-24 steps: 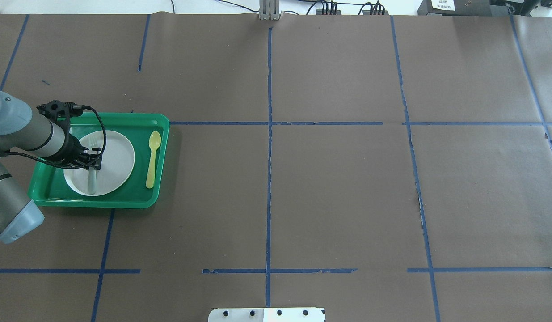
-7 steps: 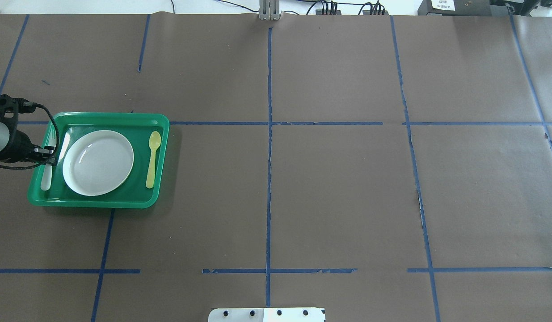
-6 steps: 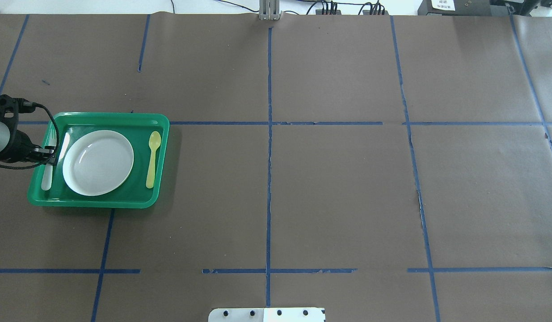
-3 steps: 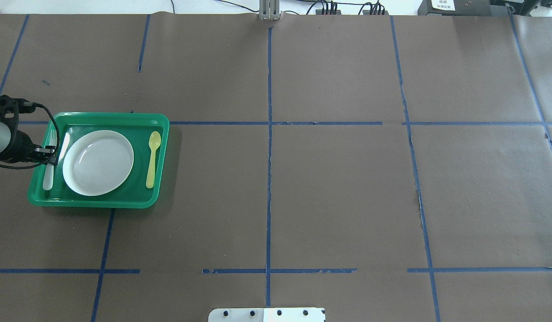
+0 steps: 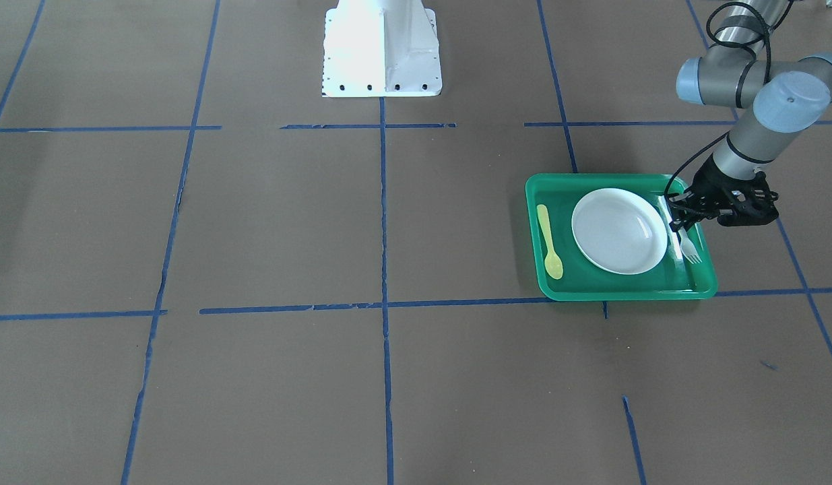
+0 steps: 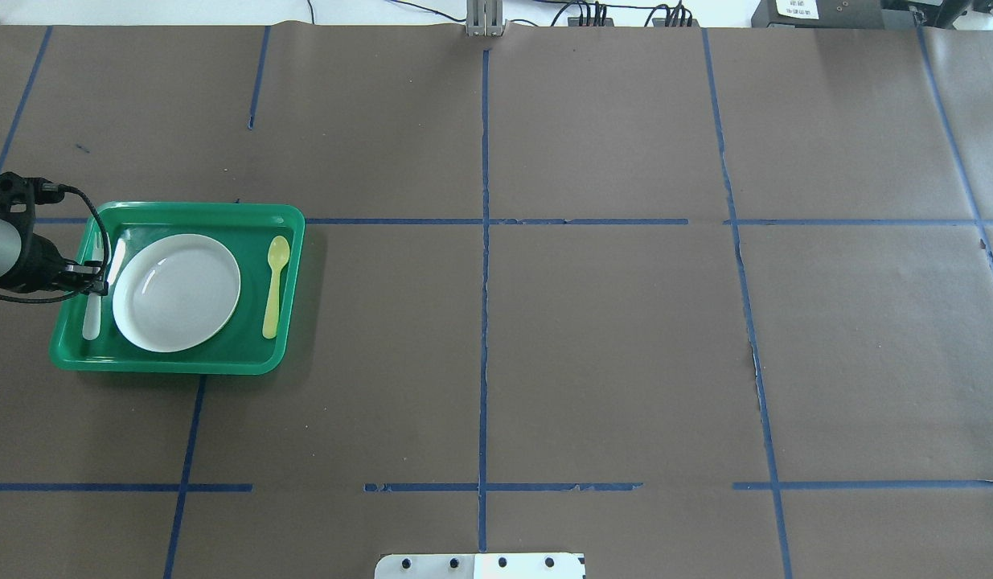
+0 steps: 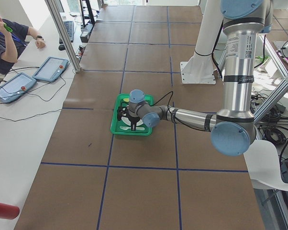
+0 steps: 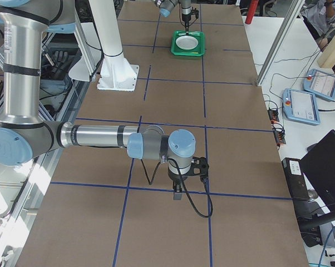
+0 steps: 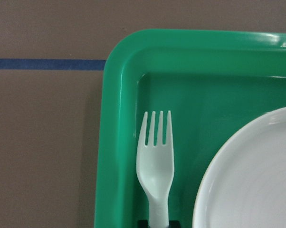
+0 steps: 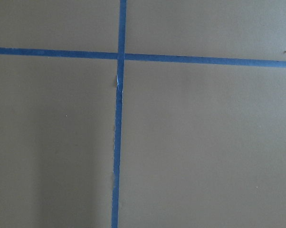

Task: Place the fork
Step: 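Lower the fork onto the tray beside the plate and open the left gripper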

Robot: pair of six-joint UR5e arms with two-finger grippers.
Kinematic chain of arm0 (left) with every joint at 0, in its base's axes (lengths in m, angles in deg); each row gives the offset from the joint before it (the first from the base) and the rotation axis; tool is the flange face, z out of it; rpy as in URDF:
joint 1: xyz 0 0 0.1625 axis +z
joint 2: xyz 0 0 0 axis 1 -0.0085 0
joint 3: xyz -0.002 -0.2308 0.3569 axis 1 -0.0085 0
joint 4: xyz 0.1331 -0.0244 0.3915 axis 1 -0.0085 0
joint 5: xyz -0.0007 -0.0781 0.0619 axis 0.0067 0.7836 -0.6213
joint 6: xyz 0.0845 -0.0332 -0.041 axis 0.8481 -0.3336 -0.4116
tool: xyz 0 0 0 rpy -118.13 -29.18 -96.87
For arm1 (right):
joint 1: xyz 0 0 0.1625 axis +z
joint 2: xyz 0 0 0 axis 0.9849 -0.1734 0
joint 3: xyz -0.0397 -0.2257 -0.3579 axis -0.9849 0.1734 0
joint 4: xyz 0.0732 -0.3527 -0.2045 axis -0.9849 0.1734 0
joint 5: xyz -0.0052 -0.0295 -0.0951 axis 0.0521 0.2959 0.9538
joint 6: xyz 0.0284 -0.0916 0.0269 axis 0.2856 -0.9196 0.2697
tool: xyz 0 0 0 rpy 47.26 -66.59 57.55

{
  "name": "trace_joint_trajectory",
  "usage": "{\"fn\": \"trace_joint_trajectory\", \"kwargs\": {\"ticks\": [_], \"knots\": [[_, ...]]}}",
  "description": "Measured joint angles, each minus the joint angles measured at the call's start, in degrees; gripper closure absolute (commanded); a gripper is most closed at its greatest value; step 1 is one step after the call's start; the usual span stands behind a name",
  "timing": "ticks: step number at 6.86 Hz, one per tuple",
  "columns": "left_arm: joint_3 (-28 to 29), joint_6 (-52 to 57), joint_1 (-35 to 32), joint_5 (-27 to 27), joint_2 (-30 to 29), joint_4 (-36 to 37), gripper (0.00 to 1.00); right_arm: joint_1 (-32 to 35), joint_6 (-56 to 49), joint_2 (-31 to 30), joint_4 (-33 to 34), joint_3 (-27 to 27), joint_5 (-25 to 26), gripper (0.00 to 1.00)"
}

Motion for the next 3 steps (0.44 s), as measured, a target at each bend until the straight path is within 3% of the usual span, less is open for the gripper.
{"fn": "trace_joint_trajectory", "kwargs": {"ticks": [3], "knots": [[0.1, -1.2, 0.8, 0.0, -0.6, -0.1, 1.00, 0.0, 0.1, 0.0, 0.0, 0.0, 0.0, 0.00]]}}
